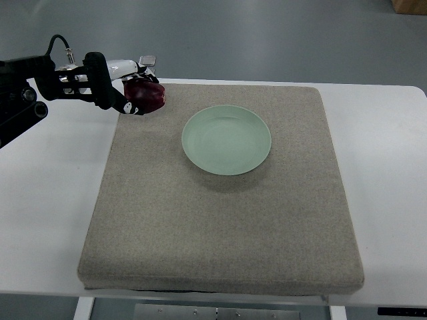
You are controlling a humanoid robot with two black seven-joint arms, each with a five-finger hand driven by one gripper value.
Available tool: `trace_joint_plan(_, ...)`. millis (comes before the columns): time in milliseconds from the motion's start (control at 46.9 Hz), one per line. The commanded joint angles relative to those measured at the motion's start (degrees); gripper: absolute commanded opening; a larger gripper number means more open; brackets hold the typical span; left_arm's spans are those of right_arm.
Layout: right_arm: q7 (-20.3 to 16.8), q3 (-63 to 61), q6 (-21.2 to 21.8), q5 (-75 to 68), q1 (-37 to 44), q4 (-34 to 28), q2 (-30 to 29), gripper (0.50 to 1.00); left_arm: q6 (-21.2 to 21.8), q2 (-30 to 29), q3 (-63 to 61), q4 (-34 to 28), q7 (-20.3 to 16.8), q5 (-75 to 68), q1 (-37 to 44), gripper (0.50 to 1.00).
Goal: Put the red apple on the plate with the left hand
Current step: 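Carry the held apple with the left hand onto the green plate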
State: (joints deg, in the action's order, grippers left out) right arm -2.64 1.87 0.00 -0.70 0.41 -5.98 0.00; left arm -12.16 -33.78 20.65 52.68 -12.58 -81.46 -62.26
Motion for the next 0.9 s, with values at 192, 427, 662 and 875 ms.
trace_joint_plan(192,0.00,0.06,0.00,0.00,-0.06,0.00,0.00,0.932,-4.81,0.91,0.44,5.23,0.54,0.78,-4.18,0.500)
trace_joint_plan(427,0.00,0.06,0.00,0.00,-0.06,0.00,0.00,0.930,-5.51,3.81,0.35,6.38,0.63,0.43,-5.42,0.500)
trace_joint_plan(662,0.00,0.06,0.00,0.00,-0.06,0.00,0.00,0.932,-4.90,9.70,0.00,5.41,1.15,-0.63,-4.10,0.500)
trace_joint_plan(875,-0.09,0.06,0.00,0.00,-0.06,0.00,0.00,0.930,-4.54,14.09,-0.09,2.43,1.33,-2.03,-0.41,0.500)
